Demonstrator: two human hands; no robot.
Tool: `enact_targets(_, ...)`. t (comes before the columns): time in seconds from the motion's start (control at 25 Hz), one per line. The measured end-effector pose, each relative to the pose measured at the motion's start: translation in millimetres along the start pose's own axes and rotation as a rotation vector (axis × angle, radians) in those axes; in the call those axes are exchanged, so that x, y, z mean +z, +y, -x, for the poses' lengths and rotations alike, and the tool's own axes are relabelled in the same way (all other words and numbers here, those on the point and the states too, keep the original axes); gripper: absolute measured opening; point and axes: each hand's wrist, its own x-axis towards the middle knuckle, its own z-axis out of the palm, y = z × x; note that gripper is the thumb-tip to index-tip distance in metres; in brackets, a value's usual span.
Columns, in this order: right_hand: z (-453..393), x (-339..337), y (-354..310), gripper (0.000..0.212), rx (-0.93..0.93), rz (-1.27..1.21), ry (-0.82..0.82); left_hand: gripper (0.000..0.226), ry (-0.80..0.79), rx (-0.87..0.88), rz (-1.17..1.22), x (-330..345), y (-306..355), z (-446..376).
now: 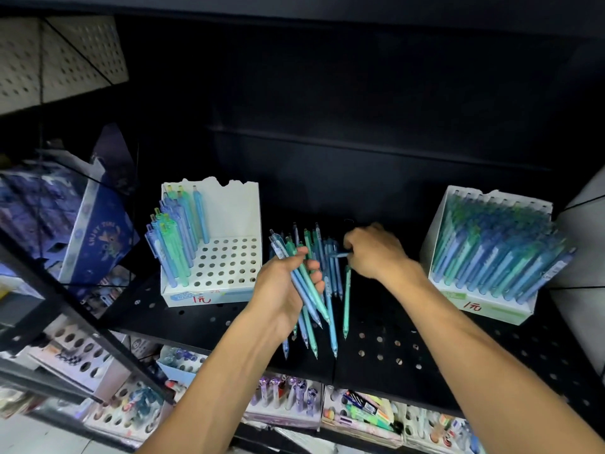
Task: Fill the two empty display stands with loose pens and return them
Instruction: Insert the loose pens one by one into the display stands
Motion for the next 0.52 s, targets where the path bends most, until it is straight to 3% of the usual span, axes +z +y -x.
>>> enact_targets(0.08,0.4,15.2,6.5,0.019,-0.037,0.009,0.066,0.019,-0.021,0.001,0.042,-3.3,2.3,-1.3)
enact_targets(0.16,6.6,11.7,12.0,0.015,-0.082,-0.082,0.282,0.019,-0.015,0.007,0.068,-4.7,2.4,-4.3)
enact_targets(0.24,17.7,-4.3,10.1,0.009,-0.051,-0.461,0.453,0.014,0.014,0.019,0.052,-1.1,0.1,-7.2)
enact_targets(0.32,37.5,-24.7,-9.0,0.005,-0.039,-0.888,0.371,0.013,0.011,0.038,0.020,7.6,-2.8,-8.4)
enact_targets(0.36,46.9,-30.8,-20.4,0.007,-0.073,-0.956,0.293,0.020,-0.013,0.049,-0.001,13.0,-4.4,-7.8)
enact_targets(0.44,62.5,-32.7,-34.0,0.014,-0.175,-0.850,0.182,0.029,-0.033,0.064,-0.043,20.9,-9.7,-7.5)
enact_targets(0.52,71.4,-31.4,-31.5,0.009,-0.182,-0.936,0.119,0.025,0.029,0.065,-0.031,23.1,-9.9,-7.0)
